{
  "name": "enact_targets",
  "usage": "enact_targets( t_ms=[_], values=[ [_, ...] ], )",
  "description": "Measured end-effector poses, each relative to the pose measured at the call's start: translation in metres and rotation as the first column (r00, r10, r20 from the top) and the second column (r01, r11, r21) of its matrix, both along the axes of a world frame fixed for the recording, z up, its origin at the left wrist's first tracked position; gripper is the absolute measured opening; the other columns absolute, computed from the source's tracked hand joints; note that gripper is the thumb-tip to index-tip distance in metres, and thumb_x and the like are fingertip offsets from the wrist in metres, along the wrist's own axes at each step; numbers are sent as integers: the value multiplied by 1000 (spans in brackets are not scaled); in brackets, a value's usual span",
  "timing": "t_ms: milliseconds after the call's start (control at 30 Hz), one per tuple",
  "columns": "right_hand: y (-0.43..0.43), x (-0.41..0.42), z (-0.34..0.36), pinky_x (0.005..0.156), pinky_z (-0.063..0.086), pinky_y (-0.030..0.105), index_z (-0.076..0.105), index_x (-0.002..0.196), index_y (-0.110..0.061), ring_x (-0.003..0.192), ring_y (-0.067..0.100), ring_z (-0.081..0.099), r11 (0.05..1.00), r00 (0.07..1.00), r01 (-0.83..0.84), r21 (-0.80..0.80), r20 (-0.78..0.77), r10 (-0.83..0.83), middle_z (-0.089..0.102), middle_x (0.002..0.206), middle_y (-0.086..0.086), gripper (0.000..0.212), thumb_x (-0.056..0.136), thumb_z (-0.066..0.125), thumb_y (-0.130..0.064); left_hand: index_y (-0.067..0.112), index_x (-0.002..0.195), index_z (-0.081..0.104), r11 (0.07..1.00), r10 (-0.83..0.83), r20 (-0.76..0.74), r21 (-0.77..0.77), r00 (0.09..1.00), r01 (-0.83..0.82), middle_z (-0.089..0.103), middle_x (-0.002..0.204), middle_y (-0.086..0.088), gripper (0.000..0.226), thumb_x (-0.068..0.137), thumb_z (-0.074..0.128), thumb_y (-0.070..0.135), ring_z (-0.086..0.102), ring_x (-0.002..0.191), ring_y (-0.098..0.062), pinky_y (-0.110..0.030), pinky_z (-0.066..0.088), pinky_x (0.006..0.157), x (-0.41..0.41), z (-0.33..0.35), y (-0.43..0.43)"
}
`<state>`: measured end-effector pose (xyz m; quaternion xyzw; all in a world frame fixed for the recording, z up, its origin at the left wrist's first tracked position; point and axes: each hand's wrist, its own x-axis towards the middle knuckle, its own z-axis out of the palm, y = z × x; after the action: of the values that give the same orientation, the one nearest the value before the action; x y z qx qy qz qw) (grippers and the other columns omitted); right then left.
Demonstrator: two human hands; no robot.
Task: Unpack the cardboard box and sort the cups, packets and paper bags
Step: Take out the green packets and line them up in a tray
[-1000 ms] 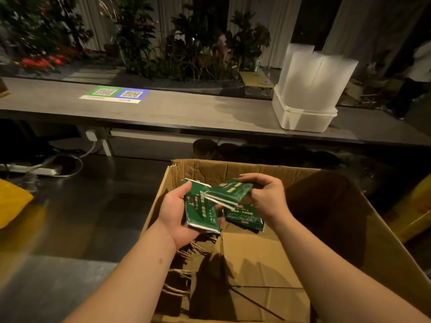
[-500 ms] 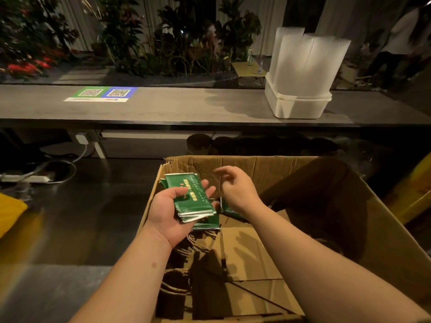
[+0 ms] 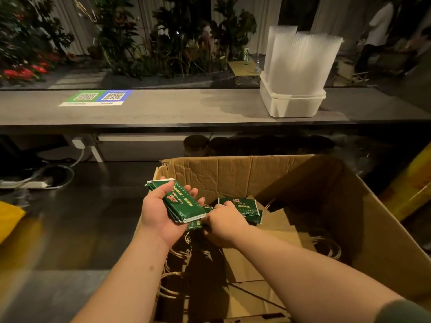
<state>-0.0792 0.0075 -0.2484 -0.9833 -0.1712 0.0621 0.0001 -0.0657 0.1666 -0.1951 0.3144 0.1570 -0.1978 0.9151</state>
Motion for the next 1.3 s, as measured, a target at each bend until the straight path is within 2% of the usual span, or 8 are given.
enact_targets(
  t_ms=[300, 533, 667, 767, 900, 1033, 1200, 1300],
  values=[
    [-29, -1, 82, 80, 60, 29, 66, 117, -20, 97, 12, 65, 693, 911, 358, 626, -71, -407, 67, 106, -4, 21, 97, 64, -25, 13, 132, 58, 988, -25, -4, 151, 1000, 26, 67, 123, -15, 35, 100, 53, 28, 65, 114, -33, -53, 50, 93, -5, 6, -3],
    [13, 19, 113, 74, 57, 26, 63, 101, -22, 87, 13, 66, 747, 913, 396, 534, -143, -382, 64, 91, -5, 11, 95, 67, -31, 22, 131, 64, 883, -335, -44, 333, 941, 330, 73, 121, -17, 53, 98, 50, 61, 68, 115, -40, -62, 46, 106, -22, 1, -15],
    [24, 27, 102, 82, 59, 35, 63, 108, -14, 89, 21, 69, 592, 834, 551, 588, -363, -415, 69, 95, 6, 41, 106, 43, -50, 16, 129, 66, 907, -340, -39, 251, 939, 339, 71, 123, -22, 62, 94, 53, 66, 65, 118, -41, -59, 46, 107, -22, 4, -12],
    [2, 27, 101, 74, 61, 35, 57, 113, -16, 84, 22, 73, 449, 846, 525, 723, -384, -371, 71, 94, 7, 31, 108, 41, -41, 7, 127, 65, 912, -317, -51, 256, 947, 319, 74, 114, -21, 49, 97, 58, 45, 66, 112, -38, -53, 50, 101, -22, 9, -9],
    [-59, 25, 59, 91, 60, 40, 63, 121, -19, 103, 19, 68, 605, 823, 536, 588, -204, -531, 69, 110, 3, 21, 102, 56, -20, 0, 131, 60, 925, -281, -79, 242, 957, 292, 65, 124, -20, 50, 94, 62, 34, 65, 113, -34, -53, 53, 99, -19, 5, -8],
    [-83, 8, 0, 105, 53, 39, 46, 149, -21, 133, 23, 56, 704, 784, 621, 344, -270, -559, 56, 145, 6, 56, 97, 65, -16, 1, 129, 63, 931, -279, -88, 221, 956, 292, 64, 129, -23, 51, 91, 64, 33, 66, 115, -37, -54, 56, 94, -13, -3, -7],
    [-78, 4, -24, 119, 35, 54, 49, 146, -25, 133, 25, 54, 869, 853, 486, 88, -265, -450, 60, 139, 3, 48, 99, 62, -32, 3, 129, 64, 937, -273, -98, 197, 957, 287, 67, 121, -21, 52, 85, 67, 29, 65, 106, -36, -52, 52, 94, -11, -7, -7],
    [-73, -1, -25, 109, 47, 46, 58, 140, -28, 119, 21, 63, 942, 934, 334, -17, -129, -334, 68, 126, 0, 42, 99, 62, -32, 7, 133, 61, 942, -246, -89, 213, 965, 260, 68, 126, -21, 48, 90, 66, 28, 67, 110, -37, -53, 54, 91, -9, -10, -7]
  ],
)
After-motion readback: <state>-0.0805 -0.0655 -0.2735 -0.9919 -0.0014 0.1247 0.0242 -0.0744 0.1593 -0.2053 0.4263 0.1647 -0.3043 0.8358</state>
